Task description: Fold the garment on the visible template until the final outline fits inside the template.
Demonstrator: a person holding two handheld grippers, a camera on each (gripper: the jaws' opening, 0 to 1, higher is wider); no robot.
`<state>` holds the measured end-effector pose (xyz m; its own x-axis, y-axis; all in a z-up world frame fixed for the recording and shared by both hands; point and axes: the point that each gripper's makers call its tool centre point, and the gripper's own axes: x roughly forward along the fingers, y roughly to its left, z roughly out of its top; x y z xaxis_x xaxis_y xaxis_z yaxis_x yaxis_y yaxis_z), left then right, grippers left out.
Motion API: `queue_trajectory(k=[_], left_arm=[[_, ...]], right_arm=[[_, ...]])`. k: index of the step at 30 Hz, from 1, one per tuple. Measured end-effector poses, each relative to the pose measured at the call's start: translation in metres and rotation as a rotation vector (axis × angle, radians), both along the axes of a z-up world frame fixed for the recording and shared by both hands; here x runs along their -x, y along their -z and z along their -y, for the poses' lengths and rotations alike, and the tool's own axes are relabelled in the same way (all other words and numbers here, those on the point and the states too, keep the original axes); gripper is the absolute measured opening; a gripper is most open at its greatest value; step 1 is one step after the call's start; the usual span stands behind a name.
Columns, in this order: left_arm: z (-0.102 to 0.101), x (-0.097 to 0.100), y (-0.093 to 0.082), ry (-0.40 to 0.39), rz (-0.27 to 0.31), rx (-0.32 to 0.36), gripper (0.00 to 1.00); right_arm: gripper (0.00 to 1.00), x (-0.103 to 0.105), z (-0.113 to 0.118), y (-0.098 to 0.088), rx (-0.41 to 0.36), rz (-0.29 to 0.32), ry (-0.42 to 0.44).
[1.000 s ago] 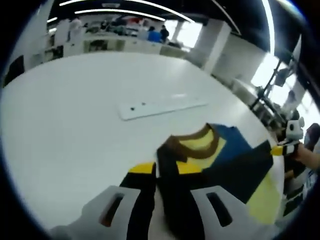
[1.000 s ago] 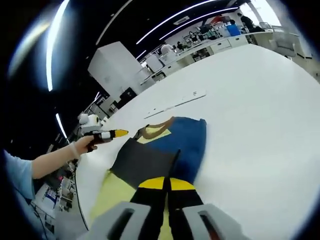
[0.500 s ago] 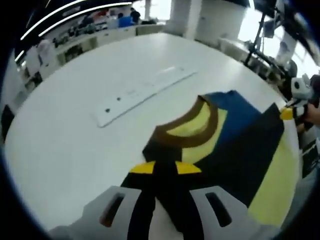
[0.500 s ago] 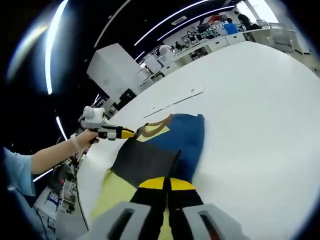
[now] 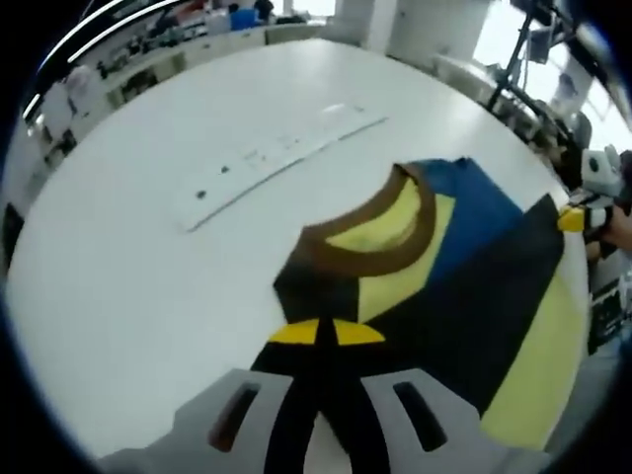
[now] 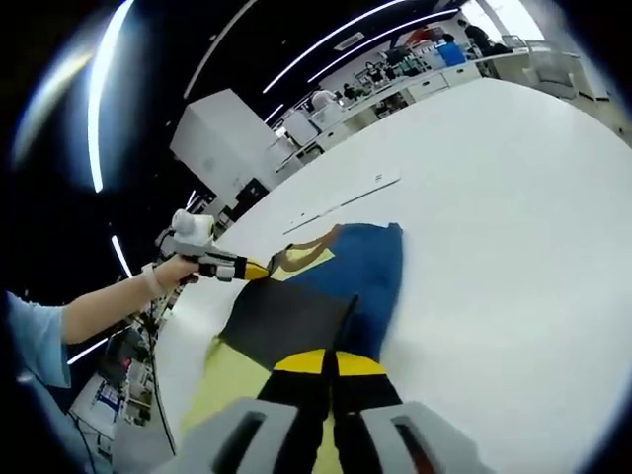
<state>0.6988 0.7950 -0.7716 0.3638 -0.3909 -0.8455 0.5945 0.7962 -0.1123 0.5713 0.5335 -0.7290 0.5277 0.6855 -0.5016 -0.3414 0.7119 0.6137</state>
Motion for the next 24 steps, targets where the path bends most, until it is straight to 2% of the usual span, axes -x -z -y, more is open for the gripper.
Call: queue_trajectory(k=[6, 9, 13, 14, 20, 24], left_arm=[[0.001, 0.009, -0.012, -0.036, 0.000, 0.053, 0.00], [-0.001, 0.011, -0.021, -0.082, -0.005, 0.097, 0.00], [-0.014, 0.010, -0.026, -0.123, 0.003, 0.117, 0.00], [-0.017, 0.010, -0.028, -0.167, -0.007, 0.141, 0.00], [-0.040, 0.009, -0.026, -0.213, -0.010, 0.129, 0.00], [-0.048, 0.011, -0.023, -0.232, -0.017, 0.132, 0.00]], right_arm=[[0.00, -0.001, 0.000, 0.000, -0.001, -0.001, 0.001], [0.00, -0.003, -0.001, -0.001, -0.005, -0.001, 0.004], [0.00, -0.005, -0.001, -0.001, -0.002, 0.003, 0.001], [0.00, -0.006, -0.001, -0.002, 0.001, 0.005, 0.000], [0.00, -0.012, -0.001, -0.004, 0.001, 0.006, -0.006], [0.00, -0.018, -0.003, -0.003, 0.010, 0.008, -0.017]])
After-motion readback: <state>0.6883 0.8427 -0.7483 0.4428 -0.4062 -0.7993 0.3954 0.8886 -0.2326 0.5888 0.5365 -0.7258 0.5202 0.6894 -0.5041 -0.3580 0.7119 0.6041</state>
